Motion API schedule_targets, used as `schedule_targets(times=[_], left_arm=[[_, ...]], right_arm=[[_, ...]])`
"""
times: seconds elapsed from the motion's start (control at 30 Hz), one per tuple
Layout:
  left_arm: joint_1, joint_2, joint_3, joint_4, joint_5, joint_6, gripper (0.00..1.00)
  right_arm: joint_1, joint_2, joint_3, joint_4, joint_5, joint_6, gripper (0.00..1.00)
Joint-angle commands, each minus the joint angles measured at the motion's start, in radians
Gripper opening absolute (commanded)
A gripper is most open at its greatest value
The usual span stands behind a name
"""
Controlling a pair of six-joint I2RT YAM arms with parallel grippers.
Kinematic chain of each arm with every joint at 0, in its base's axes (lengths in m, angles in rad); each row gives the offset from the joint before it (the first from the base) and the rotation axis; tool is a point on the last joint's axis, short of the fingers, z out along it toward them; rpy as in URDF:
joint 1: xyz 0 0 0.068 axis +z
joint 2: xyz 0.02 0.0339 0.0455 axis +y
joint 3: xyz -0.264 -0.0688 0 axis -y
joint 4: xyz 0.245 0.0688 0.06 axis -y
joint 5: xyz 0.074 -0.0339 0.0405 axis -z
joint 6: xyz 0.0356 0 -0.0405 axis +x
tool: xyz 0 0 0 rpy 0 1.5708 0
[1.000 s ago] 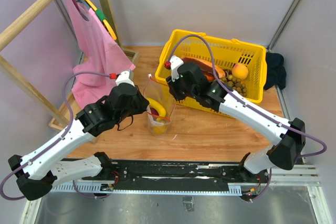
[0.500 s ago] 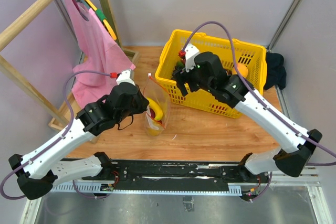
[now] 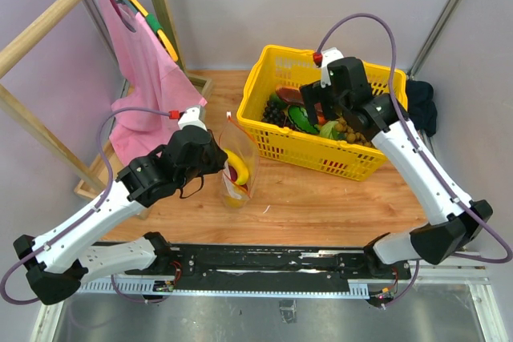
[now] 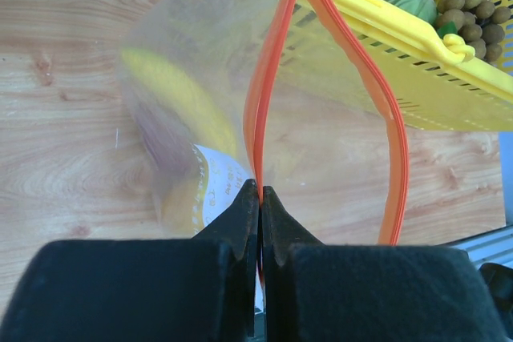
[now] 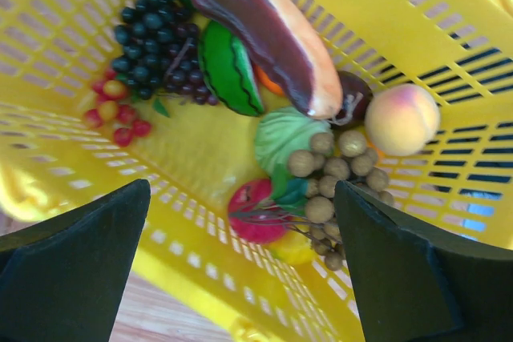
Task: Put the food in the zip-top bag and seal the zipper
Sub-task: Pick up the fake fruit from the bin.
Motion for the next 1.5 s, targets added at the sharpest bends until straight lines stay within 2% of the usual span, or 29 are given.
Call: schedule_targets(times=[0.0,0.17,0.37,0.53,0.77,1.17,1.47], left_arm=[[0.006,0.003,0.023,0.02,-0.009,0.018,0.01],[0.006,0.01,0.021,0.027,0.004,0.018,0.0],[0.006,0.011,0.015,0.03,0.005,0.016,0.0],[0.006,0.014,0.013,0.031,0.006,0.015,0.0],[0.006,0.014,0.008,0.037,0.014,0.014,0.0],[0.006,0.027,0.011,0.035,0.014,0.016,0.0],[0.006,0.04,0.012,0.035,0.017,0.016,0.0]], right_arm=[[-0.091,0.026,0.03,-0.046,0.016,-0.016,0.98],[-0.183,0.058,0.036,-0.053,0.03,-0.002,0.98],[-0.272,0.084,0.03,-0.033,-0.035,-0.017,0.98],[-0.323,0.132,0.037,-0.02,0.063,-0.006,0.98],[-0.423,0.239,0.043,0.039,0.081,0.001,0.98],[-0.502,0.437,0.035,0.195,0.064,0.044,1.0],[-0.517,0.548,0.023,0.224,0.051,0.06,1.0]])
